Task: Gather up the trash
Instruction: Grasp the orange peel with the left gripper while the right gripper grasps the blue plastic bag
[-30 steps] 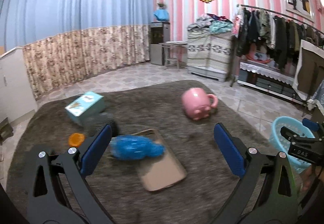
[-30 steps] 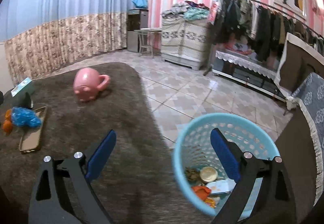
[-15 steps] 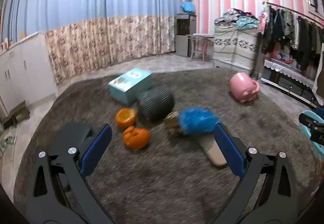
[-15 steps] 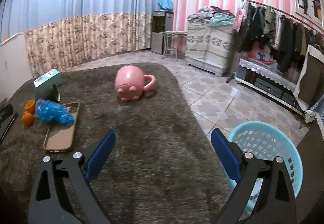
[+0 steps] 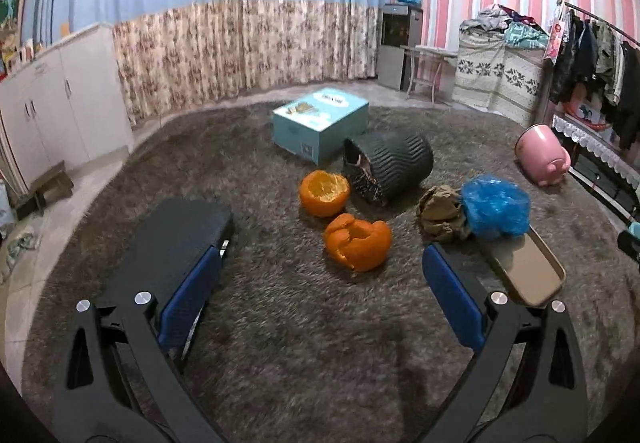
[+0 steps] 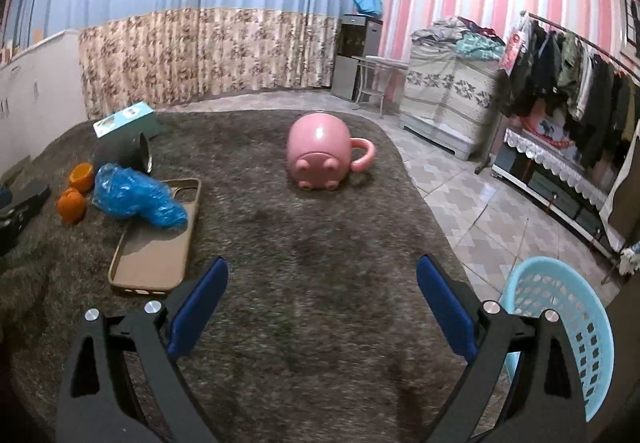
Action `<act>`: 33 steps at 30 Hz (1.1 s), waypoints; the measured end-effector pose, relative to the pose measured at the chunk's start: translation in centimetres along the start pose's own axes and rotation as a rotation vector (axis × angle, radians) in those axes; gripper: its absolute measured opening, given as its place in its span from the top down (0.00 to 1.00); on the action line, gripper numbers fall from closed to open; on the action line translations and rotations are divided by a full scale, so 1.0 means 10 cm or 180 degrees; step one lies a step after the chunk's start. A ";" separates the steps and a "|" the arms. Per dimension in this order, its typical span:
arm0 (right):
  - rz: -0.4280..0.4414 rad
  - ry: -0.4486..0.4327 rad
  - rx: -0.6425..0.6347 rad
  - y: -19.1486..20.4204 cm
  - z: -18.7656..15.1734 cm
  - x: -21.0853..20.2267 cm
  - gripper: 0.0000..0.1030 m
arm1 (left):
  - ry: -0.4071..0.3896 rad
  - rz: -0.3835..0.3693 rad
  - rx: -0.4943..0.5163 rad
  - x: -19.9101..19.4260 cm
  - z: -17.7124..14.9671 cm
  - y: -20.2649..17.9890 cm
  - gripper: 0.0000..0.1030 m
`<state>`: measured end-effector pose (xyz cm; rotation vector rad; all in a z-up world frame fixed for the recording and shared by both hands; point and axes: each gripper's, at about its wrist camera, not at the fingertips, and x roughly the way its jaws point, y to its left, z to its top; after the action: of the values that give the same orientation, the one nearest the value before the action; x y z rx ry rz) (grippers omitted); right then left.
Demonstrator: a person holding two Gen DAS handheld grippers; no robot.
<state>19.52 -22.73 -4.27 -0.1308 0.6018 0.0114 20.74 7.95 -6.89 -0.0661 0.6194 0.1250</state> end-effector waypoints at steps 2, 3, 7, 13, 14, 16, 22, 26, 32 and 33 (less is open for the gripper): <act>0.0020 0.0031 -0.0012 0.01 0.00 0.03 0.09 | 0.0091 -0.0046 -0.0010 0.12 0.01 -0.03 0.06; 0.0021 0.0062 -0.0024 0.03 -0.01 0.06 0.09 | 0.0144 -0.0066 -0.0019 0.20 0.04 -0.06 0.06; 0.0004 0.0138 -0.0044 0.04 -0.05 0.12 0.09 | 0.0325 -0.0116 0.0023 0.43 0.09 -0.16 0.19; 0.0034 0.0194 0.0085 -0.02 -0.07 0.19 0.09 | 0.0613 -0.0170 0.0025 0.69 0.10 -0.21 0.41; 0.0035 0.0194 0.0088 -0.02 -0.07 0.19 0.09 | 0.0609 -0.0180 0.0025 0.70 0.10 -0.22 0.43; 0.0039 0.0196 0.0084 -0.01 -0.07 0.20 0.09 | 0.0623 -0.0206 0.0029 0.74 0.10 -0.23 0.52; 0.0150 0.0235 0.0135 0.00 -0.08 0.22 0.09 | 0.0581 -0.0265 0.0016 0.71 0.11 -0.23 0.68; 0.0289 0.0246 0.0194 0.03 -0.09 0.21 0.09 | 0.0475 -0.0278 -0.0022 0.62 0.10 -0.21 0.71; 0.0430 0.0234 0.0201 0.14 -0.05 0.20 0.09 | 0.0234 -0.0140 0.0029 0.33 0.07 -0.09 0.71; 0.0447 0.0233 0.0195 0.15 -0.04 0.20 0.09 | 0.0203 -0.0108 0.0035 0.28 0.06 -0.05 0.71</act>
<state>20.84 -21.32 -5.93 -0.0294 0.6828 0.1246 23.46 7.78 -8.01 -0.0702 0.6823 0.0868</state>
